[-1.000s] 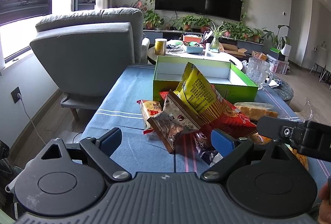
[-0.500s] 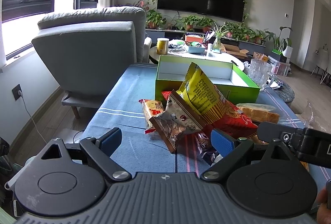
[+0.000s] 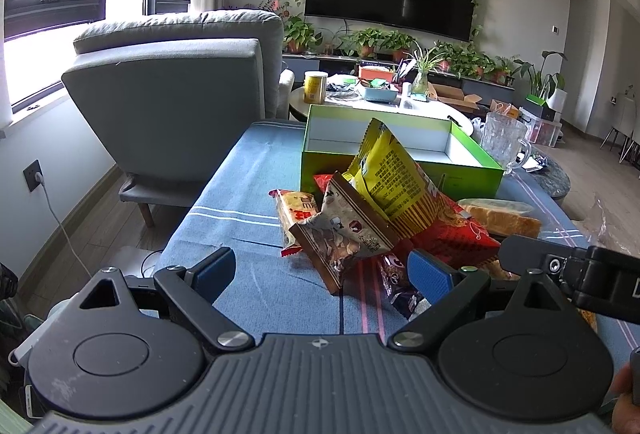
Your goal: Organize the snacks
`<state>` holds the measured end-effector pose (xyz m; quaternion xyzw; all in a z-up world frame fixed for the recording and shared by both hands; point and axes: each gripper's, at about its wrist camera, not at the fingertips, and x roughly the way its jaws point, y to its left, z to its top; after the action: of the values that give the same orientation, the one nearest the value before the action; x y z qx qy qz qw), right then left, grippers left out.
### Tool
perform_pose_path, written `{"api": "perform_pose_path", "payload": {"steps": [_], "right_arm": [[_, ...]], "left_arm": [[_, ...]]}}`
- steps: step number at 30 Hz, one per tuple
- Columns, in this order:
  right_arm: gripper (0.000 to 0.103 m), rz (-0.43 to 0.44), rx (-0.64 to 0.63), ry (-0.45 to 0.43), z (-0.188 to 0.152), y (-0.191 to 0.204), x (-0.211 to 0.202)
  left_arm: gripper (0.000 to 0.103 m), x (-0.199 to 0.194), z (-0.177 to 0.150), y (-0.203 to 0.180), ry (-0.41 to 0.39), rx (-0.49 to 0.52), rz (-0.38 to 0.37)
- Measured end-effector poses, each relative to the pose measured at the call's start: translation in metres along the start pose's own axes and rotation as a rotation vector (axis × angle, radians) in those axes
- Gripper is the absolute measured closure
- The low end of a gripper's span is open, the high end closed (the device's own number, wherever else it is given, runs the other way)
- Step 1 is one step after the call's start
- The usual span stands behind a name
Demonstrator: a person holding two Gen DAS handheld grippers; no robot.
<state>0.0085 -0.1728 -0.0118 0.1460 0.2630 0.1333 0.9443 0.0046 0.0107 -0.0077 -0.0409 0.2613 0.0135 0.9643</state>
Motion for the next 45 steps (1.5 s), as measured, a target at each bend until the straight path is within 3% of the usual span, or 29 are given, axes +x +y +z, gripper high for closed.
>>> {"api": "perform_pose_path", "payload": {"steps": [22,28,32,38,45], "right_arm": [[0.030,-0.008,0.008,0.005,-0.002,0.000,0.002],[0.030,-0.020,0.017,0.002,-0.001,-0.004,0.004],[0.030,-0.049,0.029,-0.010,0.002,-0.009,0.005],[0.030,-0.078,0.019,-0.007,0.003,-0.014,0.010],[0.031,-0.092,0.021,-0.009,0.007,-0.021,0.014]], "left_arm": [[0.011,0.002,0.002,0.005,0.002,-0.032,0.012],[0.011,0.000,0.014,0.009,-0.028,-0.066,0.009],[0.011,0.001,0.034,0.005,-0.088,-0.090,-0.005],[0.011,0.025,0.067,-0.017,-0.113,-0.047,0.008],[0.011,0.069,0.075,-0.034,-0.033,0.030,0.067]]}}
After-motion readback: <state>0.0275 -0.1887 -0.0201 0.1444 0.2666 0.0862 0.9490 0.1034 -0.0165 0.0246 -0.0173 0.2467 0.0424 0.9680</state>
